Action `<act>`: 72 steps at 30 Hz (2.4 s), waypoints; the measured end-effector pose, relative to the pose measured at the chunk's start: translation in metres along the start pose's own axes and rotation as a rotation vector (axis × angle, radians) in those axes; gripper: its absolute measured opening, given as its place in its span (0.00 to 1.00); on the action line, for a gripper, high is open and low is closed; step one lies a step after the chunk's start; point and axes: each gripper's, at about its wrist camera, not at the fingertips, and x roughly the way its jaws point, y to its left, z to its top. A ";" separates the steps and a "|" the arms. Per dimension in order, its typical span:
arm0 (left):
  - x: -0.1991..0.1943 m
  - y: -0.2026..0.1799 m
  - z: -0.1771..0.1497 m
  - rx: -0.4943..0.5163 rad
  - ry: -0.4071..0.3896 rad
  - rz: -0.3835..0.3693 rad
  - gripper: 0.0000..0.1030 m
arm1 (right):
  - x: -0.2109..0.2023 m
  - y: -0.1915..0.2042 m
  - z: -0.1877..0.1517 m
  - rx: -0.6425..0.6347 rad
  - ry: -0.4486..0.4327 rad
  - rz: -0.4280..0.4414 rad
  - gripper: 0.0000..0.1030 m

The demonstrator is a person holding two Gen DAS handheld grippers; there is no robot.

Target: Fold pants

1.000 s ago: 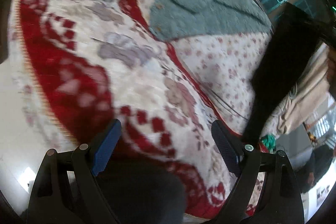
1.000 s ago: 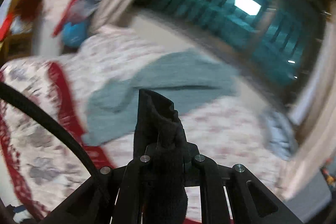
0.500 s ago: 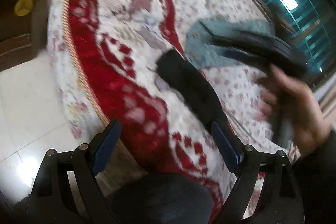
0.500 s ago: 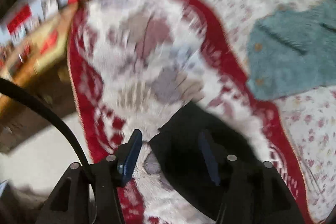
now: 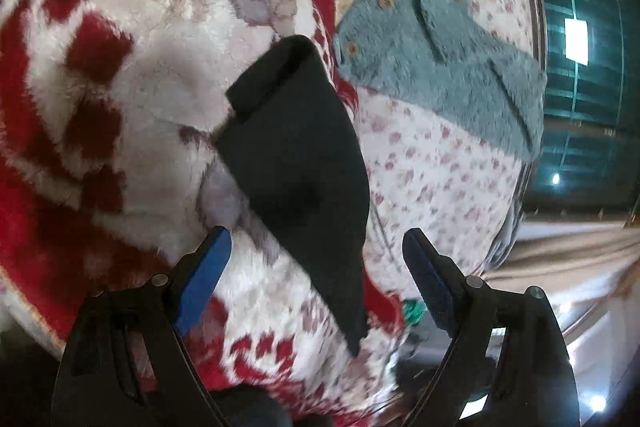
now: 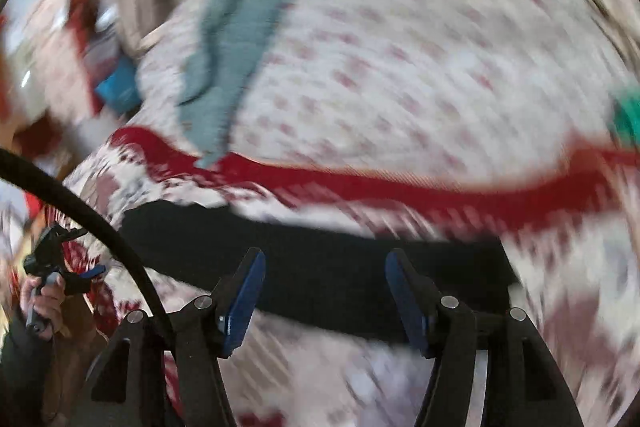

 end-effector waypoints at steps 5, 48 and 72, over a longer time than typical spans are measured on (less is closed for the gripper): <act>0.011 -0.006 0.006 0.016 -0.020 -0.020 0.56 | -0.017 -0.063 -0.065 0.210 -0.014 0.036 0.59; -0.002 -0.010 0.019 0.037 -0.024 0.058 0.00 | 0.052 -0.182 -0.048 0.779 -0.093 0.233 0.04; -0.005 -0.019 0.000 0.117 -0.138 0.177 0.04 | 0.061 -0.175 -0.063 0.765 -0.052 0.201 0.04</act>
